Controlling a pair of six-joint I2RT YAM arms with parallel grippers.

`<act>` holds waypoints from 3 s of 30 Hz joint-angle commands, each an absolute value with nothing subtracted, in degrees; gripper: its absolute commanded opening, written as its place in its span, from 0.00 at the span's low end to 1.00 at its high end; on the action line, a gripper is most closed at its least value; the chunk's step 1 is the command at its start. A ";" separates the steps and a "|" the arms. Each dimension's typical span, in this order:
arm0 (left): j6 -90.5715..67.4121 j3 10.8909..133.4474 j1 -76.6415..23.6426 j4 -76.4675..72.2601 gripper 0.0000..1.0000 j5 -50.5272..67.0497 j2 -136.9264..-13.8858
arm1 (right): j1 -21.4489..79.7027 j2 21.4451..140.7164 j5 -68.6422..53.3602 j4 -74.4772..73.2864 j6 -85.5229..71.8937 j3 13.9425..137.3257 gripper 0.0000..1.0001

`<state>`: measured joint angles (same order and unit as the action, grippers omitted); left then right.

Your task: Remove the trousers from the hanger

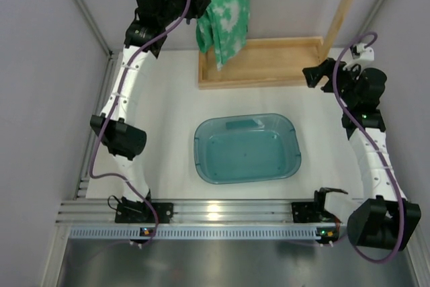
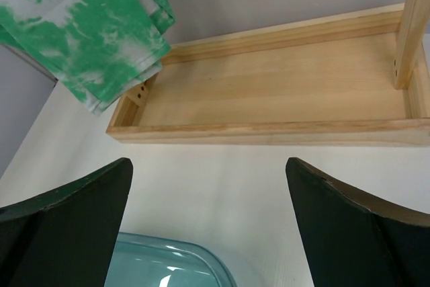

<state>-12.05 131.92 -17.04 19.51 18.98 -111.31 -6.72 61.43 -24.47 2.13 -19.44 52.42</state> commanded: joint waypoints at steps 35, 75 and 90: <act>-10.72 131.93 -20.04 0.53 0.00 6.86 -105.92 | 7.73 61.08 -14.59 -0.79 -9.76 62.14 0.99; -8.00 143.63 -21.27 7.55 0.57 8.18 -113.91 | 7.91 58.89 -11.78 -9.49 -7.56 61.61 0.99; -10.11 141.24 -17.40 14.77 0.63 14.23 -114.60 | 7.91 60.82 -13.27 -9.76 -6.94 61.87 0.99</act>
<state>-8.23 140.07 -17.58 14.87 11.14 -113.93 7.35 60.42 -12.27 -10.41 -7.77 59.68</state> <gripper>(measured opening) 0.633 0.993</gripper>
